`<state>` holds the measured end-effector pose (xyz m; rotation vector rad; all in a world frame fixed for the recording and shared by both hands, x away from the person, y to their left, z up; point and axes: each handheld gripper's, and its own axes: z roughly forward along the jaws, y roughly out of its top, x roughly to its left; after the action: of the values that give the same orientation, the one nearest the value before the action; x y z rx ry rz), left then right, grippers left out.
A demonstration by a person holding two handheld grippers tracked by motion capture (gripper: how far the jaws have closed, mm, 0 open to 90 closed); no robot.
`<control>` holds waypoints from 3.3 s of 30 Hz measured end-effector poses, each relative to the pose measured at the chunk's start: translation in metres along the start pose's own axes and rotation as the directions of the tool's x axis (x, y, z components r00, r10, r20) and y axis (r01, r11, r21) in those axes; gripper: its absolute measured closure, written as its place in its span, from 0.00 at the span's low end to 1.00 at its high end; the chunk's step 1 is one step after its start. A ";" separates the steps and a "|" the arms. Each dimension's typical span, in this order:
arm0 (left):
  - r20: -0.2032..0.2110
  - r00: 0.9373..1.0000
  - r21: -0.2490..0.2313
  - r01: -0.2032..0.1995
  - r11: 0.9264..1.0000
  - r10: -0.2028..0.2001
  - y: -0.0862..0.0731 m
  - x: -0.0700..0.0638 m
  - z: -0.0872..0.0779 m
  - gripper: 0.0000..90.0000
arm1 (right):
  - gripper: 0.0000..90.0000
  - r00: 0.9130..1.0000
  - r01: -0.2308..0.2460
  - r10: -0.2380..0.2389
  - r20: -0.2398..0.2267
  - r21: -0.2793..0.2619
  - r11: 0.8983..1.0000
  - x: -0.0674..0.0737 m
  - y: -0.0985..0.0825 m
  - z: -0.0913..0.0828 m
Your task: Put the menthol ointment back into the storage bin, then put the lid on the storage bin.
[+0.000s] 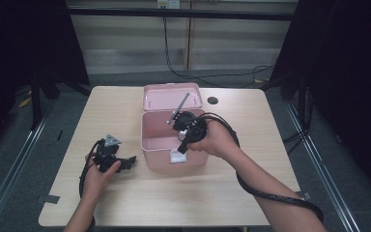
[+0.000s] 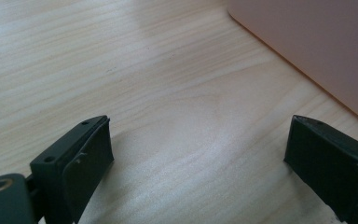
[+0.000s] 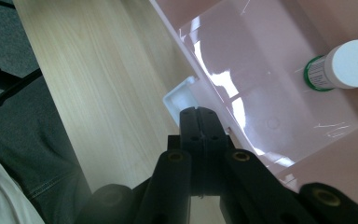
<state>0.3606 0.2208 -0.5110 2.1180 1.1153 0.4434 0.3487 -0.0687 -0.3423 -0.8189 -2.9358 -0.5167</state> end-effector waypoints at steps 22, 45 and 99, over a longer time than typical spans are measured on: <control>0.007 1.000 -0.002 0.002 1.000 -0.002 0.000 0.002 -0.001 0.07 | 1.00 0.999 0.031 -0.031 -0.020 0.014 0.999 0.000 -0.005 0.024; 0.041 0.994 0.118 0.094 0.988 -0.100 0.025 0.025 -0.018 0.20 | 1.00 0.998 0.040 -0.040 -0.044 0.005 0.999 -0.004 -0.012 0.028; 0.032 0.952 0.262 0.284 0.922 -0.303 0.222 0.044 0.004 0.38 | 1.00 0.995 0.047 -0.047 -0.086 0.005 0.999 -0.010 -0.011 0.029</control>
<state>0.5175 0.1686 -0.3567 2.1114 1.4852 0.0832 0.3528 -0.0730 -0.3744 -0.7100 -2.8830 -0.5301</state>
